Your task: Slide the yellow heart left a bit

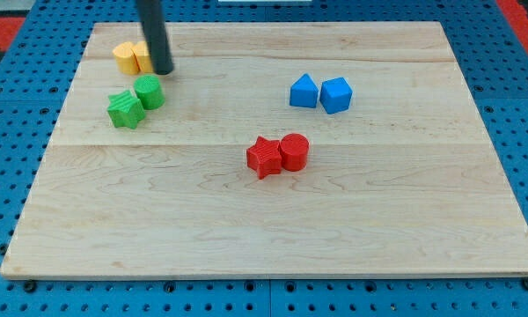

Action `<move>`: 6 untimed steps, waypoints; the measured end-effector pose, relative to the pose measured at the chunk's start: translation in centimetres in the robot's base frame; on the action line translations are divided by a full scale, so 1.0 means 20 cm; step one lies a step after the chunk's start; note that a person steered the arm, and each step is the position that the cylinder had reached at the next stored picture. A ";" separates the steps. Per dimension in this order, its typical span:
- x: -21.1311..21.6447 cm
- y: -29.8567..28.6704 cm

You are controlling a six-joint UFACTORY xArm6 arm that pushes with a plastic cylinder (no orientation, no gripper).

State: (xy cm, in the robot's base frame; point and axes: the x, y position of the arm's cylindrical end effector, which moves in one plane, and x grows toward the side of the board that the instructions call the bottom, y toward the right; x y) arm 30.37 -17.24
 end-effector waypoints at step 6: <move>0.11 -0.49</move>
